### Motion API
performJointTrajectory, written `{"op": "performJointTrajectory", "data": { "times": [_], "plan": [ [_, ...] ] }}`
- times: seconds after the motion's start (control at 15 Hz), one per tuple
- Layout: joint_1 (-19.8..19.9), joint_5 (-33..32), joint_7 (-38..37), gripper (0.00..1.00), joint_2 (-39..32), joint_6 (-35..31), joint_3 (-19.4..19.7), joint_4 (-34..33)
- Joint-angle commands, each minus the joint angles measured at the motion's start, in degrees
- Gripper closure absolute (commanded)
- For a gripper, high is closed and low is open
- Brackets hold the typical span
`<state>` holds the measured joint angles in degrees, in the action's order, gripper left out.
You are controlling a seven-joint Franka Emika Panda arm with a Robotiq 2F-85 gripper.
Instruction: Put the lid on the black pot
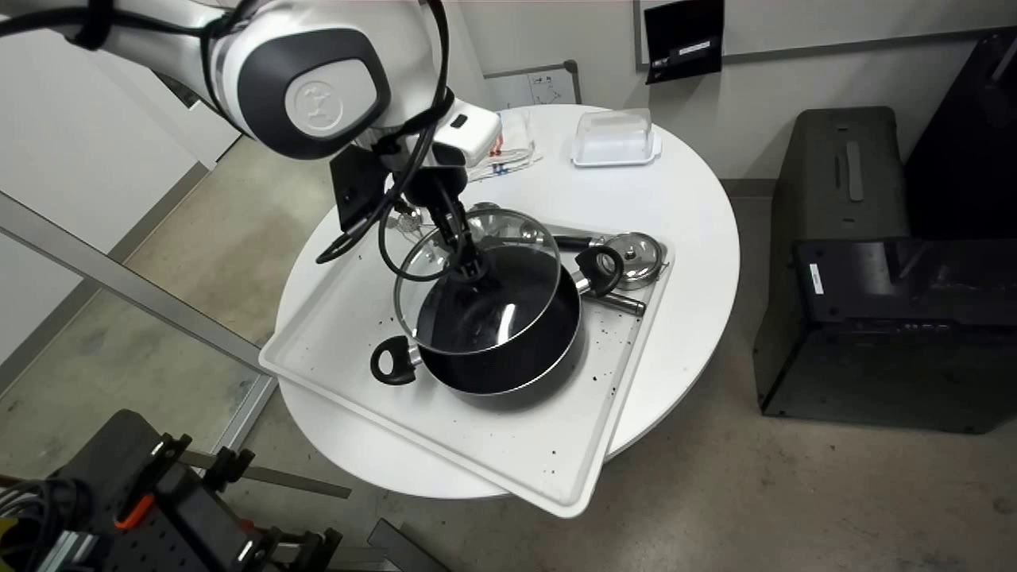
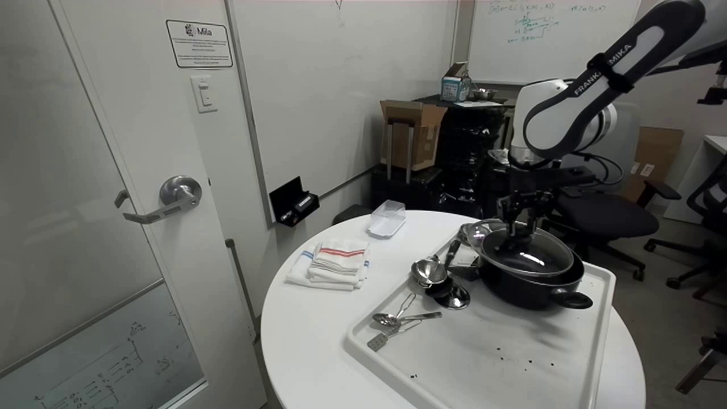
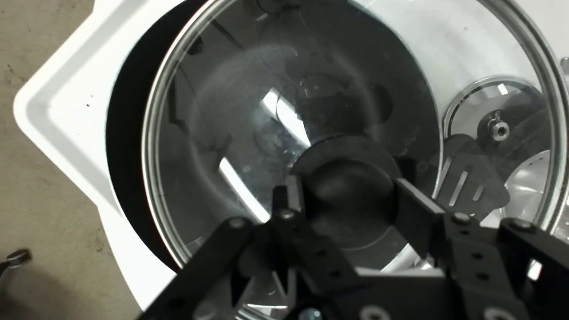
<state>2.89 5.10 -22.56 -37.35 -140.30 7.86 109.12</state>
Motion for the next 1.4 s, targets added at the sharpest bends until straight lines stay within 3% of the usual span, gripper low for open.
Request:
{"op": "performJointTrajectory", "data": {
  "times": [0.0,1.33],
  "plan": [
    [0.3,1.1,-0.7,0.74,0.2,2.3,0.9,-1.5],
    [-0.7,0.2,-5.8,0.74,-3.9,0.8,4.3,-1.4]
  ]
}}
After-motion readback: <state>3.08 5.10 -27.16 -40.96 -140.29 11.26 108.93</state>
